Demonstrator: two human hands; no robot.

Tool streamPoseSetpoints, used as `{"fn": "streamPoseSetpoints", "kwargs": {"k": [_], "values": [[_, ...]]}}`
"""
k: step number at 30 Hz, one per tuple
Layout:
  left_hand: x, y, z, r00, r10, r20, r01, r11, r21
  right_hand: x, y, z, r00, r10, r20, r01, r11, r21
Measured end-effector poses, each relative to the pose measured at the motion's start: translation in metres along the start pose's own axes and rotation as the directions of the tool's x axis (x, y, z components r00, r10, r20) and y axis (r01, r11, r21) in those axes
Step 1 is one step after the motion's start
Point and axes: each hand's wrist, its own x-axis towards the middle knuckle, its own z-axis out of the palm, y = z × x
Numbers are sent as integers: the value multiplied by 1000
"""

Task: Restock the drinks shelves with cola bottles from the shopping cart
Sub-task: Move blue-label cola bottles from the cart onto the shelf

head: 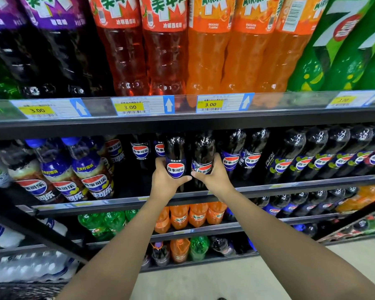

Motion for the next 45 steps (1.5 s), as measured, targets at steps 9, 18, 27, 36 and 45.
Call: {"fn": "streamPoseSetpoints", "kwargs": {"k": [9,18,27,36,45], "values": [[-4,-4,11,1000,19,21,-19,1000,5,-6,-1,6,999,10,-42,-11,999,-44],[-15,-10,-17,991,64,119,-66,998,14,-15,12,14,990,6,-144,-32,983,-181],[-2,-7,-9,987,72,142,-83,994,70,-9,16,15,970,26,-242,-86,967,-240],[13,-7,0,991,34,128,-47,994,98,-7,15,15,948,-8,-317,-105,935,-339],[11,-8,-4,985,53,164,-73,990,119,0,11,25,931,0,-364,-161,897,-413]]}}
